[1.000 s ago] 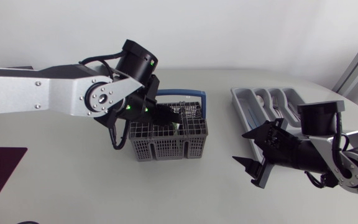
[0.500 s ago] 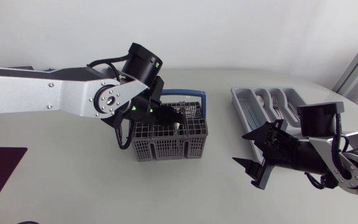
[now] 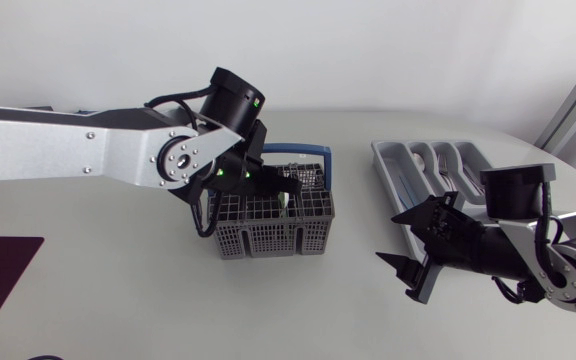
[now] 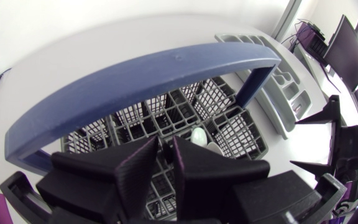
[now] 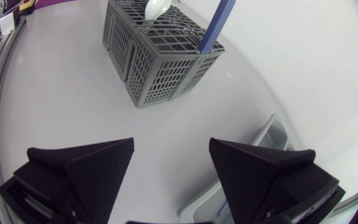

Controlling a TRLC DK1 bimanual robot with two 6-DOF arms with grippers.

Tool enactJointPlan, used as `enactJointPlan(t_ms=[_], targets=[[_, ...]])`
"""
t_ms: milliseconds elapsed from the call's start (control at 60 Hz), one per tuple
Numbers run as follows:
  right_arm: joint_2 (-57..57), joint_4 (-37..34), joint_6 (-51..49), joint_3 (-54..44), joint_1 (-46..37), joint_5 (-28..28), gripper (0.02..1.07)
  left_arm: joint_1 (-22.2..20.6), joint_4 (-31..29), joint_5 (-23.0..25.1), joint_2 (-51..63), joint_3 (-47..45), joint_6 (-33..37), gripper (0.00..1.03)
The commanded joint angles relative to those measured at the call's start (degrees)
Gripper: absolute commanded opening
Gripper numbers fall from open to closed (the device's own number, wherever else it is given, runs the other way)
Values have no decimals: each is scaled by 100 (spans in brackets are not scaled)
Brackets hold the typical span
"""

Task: Unload the cutlery basket into the drawer organizer.

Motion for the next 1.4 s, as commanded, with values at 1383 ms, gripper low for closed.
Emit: enactJointPlan(t_ms=[1383], targets=[[48, 121, -124, -199, 84, 33, 89, 452, 393, 1475, -777, -614, -288, 12]])
